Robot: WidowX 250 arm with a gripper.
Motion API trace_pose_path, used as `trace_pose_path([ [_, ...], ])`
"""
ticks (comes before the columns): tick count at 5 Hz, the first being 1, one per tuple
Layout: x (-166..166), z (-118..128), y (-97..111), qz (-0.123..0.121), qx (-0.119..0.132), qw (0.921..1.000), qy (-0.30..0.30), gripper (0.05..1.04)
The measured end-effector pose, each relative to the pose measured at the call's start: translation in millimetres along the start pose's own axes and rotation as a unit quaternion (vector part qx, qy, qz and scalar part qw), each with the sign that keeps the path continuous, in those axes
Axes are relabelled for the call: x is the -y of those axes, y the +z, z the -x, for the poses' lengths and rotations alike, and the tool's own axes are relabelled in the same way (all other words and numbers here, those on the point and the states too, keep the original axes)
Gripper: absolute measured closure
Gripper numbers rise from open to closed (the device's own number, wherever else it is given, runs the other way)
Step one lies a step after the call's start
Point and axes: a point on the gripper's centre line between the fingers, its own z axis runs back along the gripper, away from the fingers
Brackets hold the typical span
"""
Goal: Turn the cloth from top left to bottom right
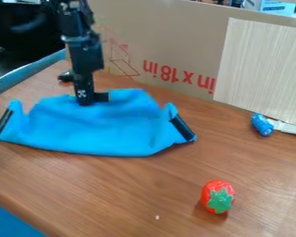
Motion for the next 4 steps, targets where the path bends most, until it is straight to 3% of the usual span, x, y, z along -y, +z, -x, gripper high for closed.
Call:
trace_pose_path([
  [1,13,7,16,0.000,0.017,0.9999,-0.004,1.015],
  [4,77,28,29,0.011,0.022,0.9984,-0.050,1.015],
])
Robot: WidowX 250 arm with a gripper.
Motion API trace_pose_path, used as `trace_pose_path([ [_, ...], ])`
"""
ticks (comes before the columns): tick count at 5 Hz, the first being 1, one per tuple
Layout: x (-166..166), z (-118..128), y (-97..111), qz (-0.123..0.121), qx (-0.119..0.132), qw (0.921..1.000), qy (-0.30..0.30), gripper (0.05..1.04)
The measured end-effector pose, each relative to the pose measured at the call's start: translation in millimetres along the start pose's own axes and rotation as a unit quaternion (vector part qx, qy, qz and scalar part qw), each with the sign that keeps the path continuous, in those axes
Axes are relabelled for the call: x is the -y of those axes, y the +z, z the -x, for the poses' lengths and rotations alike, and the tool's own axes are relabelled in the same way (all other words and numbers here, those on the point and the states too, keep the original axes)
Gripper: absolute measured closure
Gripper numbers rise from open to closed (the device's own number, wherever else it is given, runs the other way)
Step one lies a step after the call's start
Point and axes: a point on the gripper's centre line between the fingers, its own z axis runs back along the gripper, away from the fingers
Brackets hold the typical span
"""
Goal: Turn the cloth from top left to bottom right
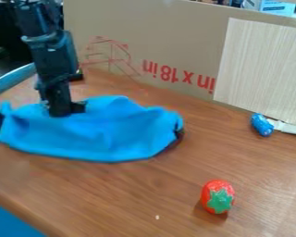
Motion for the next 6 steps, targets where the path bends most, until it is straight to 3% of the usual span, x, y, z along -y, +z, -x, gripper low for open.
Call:
trace_pose_path([
  [2,53,3,7,0.011,0.010,0.9991,-0.041,1.015],
  [3,74,3,-3,0.029,0.006,0.9988,-0.039,1.015],
  [4,93,-2,-24,0.047,-0.012,0.9987,-0.018,1.015],
  [5,115,-10,-57,0.036,-0.045,0.9984,0.005,0.993],
  [6,124,-16,-80,0.038,-0.080,0.9959,0.018,0.858],
])
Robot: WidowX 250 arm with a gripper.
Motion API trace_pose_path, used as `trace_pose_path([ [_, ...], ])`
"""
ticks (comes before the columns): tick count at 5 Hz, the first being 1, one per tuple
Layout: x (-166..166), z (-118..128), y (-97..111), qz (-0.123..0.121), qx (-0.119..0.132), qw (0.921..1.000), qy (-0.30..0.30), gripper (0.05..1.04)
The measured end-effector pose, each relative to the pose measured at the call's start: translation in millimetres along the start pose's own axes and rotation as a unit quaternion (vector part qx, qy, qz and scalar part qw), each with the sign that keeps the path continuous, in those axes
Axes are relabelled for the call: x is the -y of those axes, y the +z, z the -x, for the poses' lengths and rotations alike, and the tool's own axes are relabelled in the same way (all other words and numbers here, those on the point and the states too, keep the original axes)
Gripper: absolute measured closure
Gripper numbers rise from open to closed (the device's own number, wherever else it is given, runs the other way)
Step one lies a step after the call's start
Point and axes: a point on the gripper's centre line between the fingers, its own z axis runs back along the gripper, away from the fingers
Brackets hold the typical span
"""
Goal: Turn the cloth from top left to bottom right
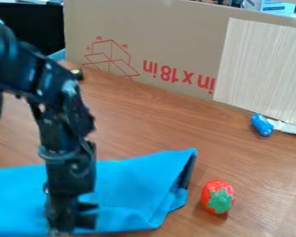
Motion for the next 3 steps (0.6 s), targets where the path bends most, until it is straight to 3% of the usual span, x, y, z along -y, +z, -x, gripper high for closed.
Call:
trace_pose_path([
  [1,1,-3,1,-0.007,-0.004,0.9999,0.013,0.597],
  [2,1,-3,18,0.009,0.014,0.9998,0.006,0.301],
  [3,-1,-3,49,0.026,0.055,0.9981,0.008,0.089],
])
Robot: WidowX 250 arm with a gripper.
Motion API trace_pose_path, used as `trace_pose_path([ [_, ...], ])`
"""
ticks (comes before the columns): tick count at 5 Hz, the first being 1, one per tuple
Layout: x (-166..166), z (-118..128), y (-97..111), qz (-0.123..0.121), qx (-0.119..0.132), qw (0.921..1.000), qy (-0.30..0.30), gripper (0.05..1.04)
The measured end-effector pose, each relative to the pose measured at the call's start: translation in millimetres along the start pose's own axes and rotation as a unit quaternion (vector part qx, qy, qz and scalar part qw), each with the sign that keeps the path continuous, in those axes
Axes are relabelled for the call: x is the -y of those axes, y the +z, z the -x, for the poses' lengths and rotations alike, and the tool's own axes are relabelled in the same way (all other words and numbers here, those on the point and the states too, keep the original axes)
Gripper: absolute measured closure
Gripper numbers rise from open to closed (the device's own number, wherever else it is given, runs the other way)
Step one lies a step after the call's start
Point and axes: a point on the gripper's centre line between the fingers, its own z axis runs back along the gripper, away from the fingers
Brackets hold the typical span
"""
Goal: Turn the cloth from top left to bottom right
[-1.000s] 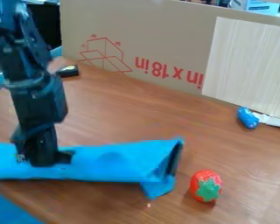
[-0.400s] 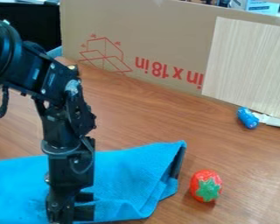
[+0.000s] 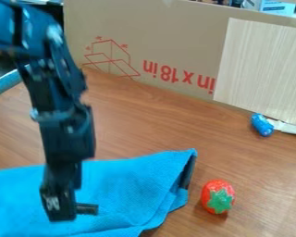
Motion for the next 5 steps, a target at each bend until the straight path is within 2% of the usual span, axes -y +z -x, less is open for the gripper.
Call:
trace_pose_path([
  [1,-3,-2,34,0.010,0.038,0.9992,0.003,0.084],
  [2,-14,0,49,0.021,0.048,0.9983,0.025,0.084],
  [3,-29,1,27,0.025,0.032,0.9975,0.058,0.084],
  [5,-33,-8,-37,0.016,0.051,0.9914,0.120,0.084],
])
